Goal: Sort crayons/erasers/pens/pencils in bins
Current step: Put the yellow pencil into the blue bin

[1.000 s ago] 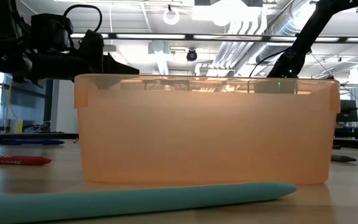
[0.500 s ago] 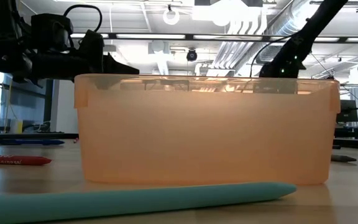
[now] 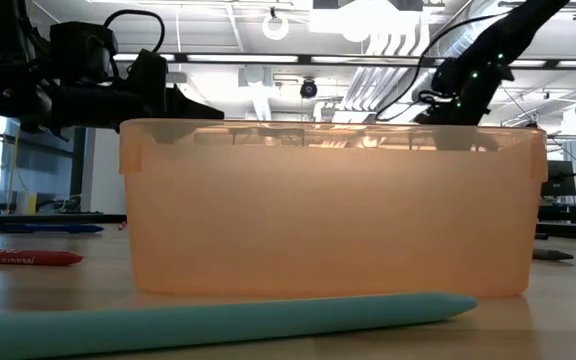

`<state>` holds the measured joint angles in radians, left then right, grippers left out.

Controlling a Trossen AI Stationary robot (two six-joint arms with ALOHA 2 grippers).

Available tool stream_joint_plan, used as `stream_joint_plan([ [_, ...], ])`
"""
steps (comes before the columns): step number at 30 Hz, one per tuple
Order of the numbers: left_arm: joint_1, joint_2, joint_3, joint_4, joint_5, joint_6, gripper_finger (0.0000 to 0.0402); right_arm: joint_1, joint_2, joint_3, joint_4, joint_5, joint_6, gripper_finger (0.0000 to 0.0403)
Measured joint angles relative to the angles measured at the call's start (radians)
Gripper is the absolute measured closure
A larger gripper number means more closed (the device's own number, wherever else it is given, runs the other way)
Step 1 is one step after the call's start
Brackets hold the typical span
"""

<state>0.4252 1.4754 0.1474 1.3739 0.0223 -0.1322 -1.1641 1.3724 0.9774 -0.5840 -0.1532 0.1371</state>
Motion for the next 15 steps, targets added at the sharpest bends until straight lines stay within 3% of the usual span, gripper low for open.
stream_joint_plan([
  [15,0.0,0.0,0.0,0.002,0.0,-0.007,0.0401,0.089,-0.069,-0.367,0.398,-0.09,0.18,0.0393],
])
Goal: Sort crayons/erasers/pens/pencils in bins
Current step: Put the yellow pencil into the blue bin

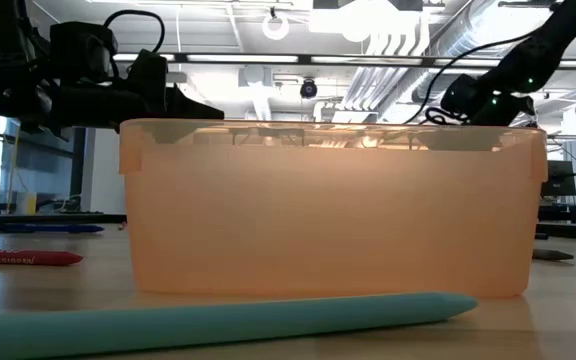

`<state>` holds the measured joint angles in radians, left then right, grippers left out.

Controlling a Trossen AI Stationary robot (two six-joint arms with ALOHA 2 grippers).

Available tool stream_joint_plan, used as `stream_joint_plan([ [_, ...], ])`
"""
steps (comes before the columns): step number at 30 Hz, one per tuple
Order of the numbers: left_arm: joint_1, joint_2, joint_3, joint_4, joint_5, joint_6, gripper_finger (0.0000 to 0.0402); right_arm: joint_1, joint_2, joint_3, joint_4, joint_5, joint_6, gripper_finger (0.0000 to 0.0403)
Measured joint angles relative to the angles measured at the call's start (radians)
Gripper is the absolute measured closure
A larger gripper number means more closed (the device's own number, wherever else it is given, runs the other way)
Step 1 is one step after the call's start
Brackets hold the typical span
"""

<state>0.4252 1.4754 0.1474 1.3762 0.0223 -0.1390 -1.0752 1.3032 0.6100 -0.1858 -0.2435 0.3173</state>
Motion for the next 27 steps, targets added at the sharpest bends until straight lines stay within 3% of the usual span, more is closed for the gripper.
stream_joint_plan([
  [17,0.0,0.0,0.0,0.001,0.0,0.0,0.0401,0.086,-0.001,-0.008,0.04,0.0,-0.004,0.0389],
  [27,0.0,0.0,0.0,0.001,0.0,0.0,0.0401,0.094,-0.001,-0.008,0.039,0.012,-0.004,0.0311],
])
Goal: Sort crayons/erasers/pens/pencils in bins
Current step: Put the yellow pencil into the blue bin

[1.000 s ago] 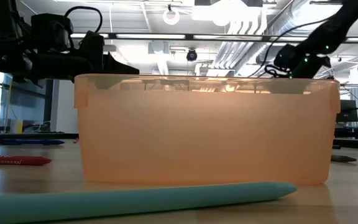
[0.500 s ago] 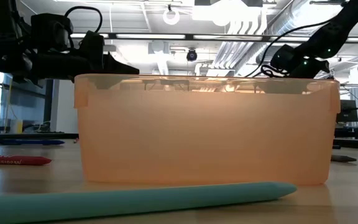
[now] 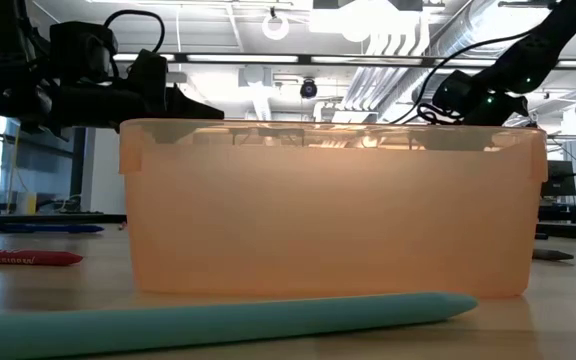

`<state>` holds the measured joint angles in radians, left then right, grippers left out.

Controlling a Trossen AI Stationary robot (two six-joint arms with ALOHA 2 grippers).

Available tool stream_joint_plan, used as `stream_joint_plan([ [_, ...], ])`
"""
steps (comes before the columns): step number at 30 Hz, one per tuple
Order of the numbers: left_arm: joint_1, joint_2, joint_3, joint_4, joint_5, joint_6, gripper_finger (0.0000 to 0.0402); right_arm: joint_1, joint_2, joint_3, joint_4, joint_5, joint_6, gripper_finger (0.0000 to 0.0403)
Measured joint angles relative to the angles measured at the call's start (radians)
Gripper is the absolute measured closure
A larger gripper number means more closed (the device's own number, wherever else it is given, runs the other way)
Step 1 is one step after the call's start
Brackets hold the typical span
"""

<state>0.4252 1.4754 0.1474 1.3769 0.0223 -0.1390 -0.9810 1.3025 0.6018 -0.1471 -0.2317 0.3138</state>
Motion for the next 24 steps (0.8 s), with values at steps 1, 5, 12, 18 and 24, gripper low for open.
stream_joint_plan([
  [1,0.0,0.0,0.0,0.0,0.0,0.0,0.0401,0.0,0.0,0.0,0.0,0.0,0.0,0.0308],
  [5,0.0,0.0,0.0,0.0,0.0,0.0,0.0401,0.0,0.0,0.0,0.0,0.003,0.0,0.0318],
  [12,0.0,0.0,0.0,0.0,0.0,0.0,0.0401,0.0,0.0,0.001,0.0,0.006,0.0,0.0387],
  [18,0.0,0.0,0.0,0.0,0.0,0.0,0.0401,0.0,0.0,0.001,0.0,0.006,-0.008,0.0391],
  [24,0.0,0.0,0.0,0.0,0.0,-0.005,0.0401,0.0,-0.011,0.001,-0.003,-0.039,-0.019,0.0386],
])
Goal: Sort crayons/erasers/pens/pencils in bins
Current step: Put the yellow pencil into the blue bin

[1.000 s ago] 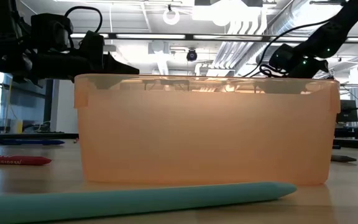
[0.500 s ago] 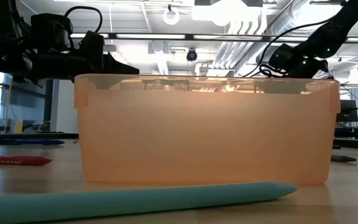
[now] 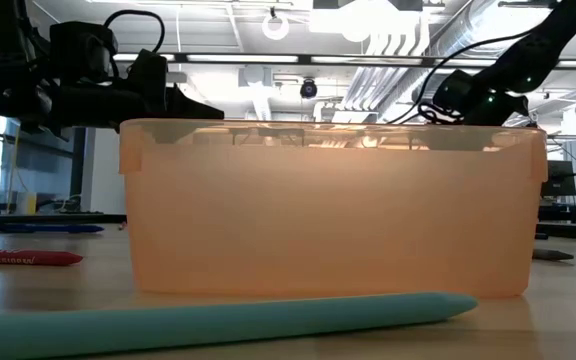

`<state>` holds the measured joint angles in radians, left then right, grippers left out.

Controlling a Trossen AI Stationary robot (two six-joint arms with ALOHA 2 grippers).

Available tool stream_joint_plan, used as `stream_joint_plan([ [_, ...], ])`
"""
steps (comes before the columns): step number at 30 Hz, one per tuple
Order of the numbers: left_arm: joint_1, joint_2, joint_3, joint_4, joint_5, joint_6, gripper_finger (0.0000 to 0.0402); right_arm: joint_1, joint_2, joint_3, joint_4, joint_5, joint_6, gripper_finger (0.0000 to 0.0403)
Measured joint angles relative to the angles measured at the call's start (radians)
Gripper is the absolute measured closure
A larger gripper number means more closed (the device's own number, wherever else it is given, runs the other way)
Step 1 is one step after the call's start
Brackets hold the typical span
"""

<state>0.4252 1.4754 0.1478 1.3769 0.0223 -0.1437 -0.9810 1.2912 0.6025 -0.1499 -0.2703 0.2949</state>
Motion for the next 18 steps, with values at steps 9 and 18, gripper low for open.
stream_joint_plan([
  [9,0.0,0.0,0.032,-0.02,0.1,-0.063,0.0401,0.0,-0.148,0.0,-0.096,-0.069,-0.039,0.0385],
  [18,-0.033,0.0,0.234,-0.353,0.173,-0.137,0.04,0.126,-0.31,-0.012,0.04,-0.225,-0.09,0.0385],
])
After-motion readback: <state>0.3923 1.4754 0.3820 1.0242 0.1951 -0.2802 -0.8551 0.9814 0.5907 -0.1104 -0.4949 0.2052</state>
